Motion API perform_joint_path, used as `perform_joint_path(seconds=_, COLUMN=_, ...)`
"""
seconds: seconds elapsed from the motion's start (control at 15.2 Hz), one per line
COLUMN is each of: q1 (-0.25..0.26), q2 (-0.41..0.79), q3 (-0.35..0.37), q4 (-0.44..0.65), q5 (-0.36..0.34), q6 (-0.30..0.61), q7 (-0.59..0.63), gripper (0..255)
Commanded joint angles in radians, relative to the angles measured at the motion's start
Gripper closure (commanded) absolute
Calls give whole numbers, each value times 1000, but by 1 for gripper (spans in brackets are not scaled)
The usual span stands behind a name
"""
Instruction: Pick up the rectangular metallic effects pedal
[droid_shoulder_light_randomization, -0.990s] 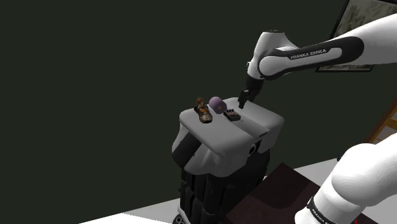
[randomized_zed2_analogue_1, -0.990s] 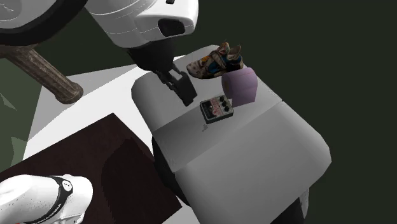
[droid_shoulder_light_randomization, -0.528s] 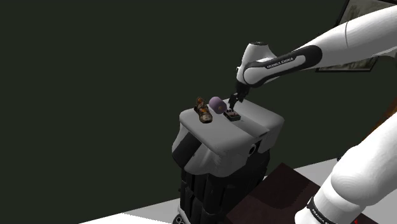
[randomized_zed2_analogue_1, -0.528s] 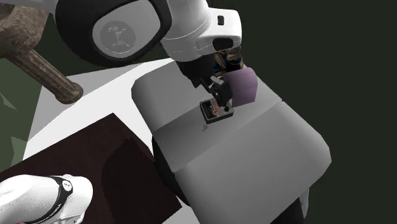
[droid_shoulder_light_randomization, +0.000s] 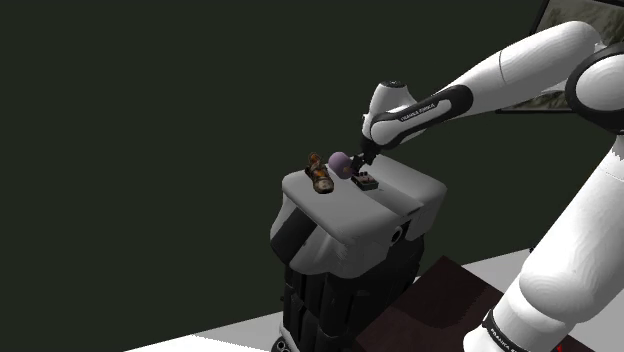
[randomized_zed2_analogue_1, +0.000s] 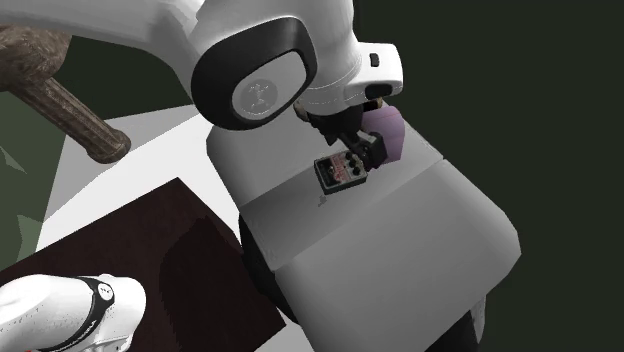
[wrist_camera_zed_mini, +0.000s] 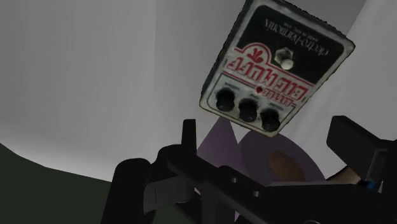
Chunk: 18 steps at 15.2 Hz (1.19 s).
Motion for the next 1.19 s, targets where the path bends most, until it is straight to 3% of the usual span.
perform_joint_path(seconds=0.0, q1=1, q2=14, q3=1, q4=-14, q5=-6, q6=28, q7=10, gripper=0)
perform_joint_path(seconds=0.2, q1=0, q2=25, q3=0, q4=-23, q5=-10, q6=49, q7=15, gripper=0)
perform_joint_path(seconds=0.26, q1=0, q2=24, q3=0, q4=-26, q5=-10, q6=49, q7=14, gripper=255)
perform_joint_path(seconds=0.86, q1=0, q2=26, q3=0, q4=-23, q5=-10, q6=49, q7=15, gripper=255)
perform_joint_path(seconds=1.12, q1=2, q2=-3, q3=2, q4=1, q5=-1, q6=-4, q7=3, gripper=255)
